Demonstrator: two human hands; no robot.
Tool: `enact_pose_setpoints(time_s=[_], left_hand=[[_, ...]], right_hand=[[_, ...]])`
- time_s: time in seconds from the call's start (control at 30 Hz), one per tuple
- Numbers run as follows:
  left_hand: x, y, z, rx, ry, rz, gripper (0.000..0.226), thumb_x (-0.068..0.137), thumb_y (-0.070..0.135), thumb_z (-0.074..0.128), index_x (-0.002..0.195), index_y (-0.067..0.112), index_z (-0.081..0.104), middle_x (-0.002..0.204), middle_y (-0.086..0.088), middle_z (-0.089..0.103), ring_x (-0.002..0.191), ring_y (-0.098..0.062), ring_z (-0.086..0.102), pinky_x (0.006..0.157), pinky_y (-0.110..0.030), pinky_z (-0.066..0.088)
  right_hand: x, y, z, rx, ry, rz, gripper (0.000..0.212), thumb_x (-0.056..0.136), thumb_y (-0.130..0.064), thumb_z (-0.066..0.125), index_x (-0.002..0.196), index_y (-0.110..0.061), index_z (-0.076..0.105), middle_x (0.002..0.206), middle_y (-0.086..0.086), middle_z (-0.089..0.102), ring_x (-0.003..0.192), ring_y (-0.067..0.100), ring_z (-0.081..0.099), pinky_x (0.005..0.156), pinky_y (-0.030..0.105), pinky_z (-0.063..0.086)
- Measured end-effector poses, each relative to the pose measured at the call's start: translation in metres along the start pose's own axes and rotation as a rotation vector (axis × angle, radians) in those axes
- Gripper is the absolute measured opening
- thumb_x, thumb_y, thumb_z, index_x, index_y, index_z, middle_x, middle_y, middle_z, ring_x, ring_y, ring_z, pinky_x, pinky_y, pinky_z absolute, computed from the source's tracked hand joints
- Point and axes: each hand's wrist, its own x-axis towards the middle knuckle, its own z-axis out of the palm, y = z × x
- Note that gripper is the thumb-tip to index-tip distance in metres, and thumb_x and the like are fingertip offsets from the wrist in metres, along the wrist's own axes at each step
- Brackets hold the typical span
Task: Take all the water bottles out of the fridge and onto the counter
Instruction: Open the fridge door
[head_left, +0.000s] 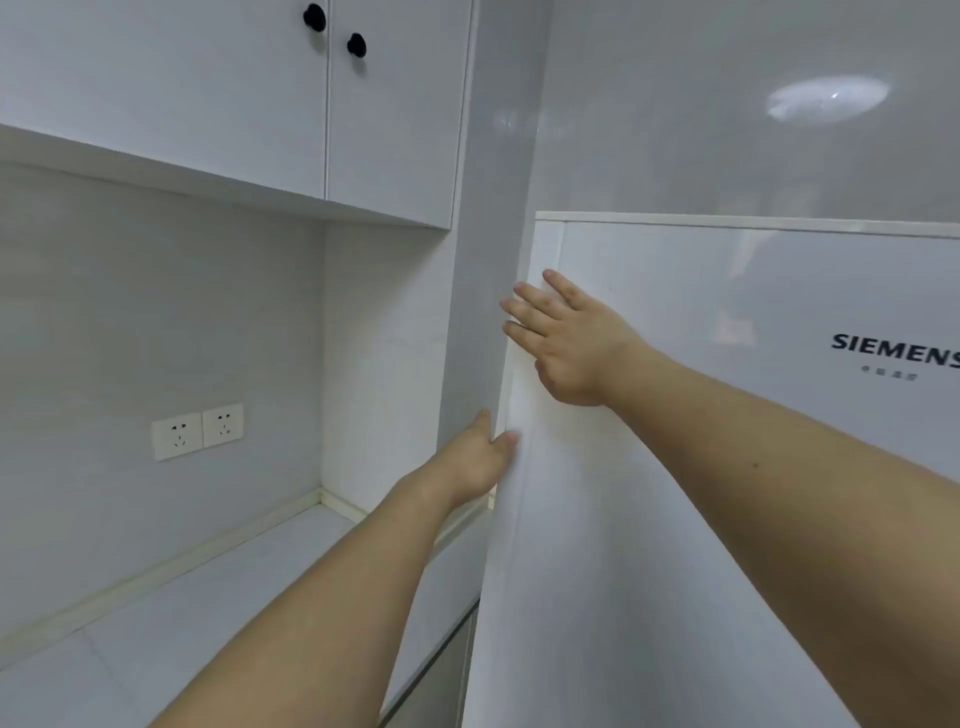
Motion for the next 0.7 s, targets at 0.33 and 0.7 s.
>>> enact_pose_setpoints(time_s=[0.33, 0.7], left_hand=[[0.018, -0.010, 0.017, -0.195, 0.095, 0.118, 0.030, 0.104, 0.030, 0.035, 0.116, 0.018, 0.060, 0.111, 0.003, 0.067, 0.101, -0.011, 0.062, 0.084, -0.021, 0.047], [0.003, -0.020, 0.021, -0.177, 0.194, 0.126, 0.040, 0.098, 0.039, 0.037, 0.101, 0.005, 0.058, 0.087, -0.008, 0.061, 0.077, -0.014, 0.050, 0.073, -0.032, 0.041]], right_hand=[[0.008, -0.003, 0.010, -0.031, 0.186, -0.008, 0.058, 0.079, -0.028, 0.020, 0.100, -0.009, 0.071, 0.116, 0.011, 0.063, 0.128, 0.034, 0.046, 0.115, 0.054, 0.022], [0.002, -0.013, 0.005, -0.023, 0.277, 0.042, 0.052, 0.084, -0.021, 0.024, 0.107, -0.012, 0.069, 0.121, 0.009, 0.061, 0.132, 0.031, 0.043, 0.116, 0.052, 0.017]])
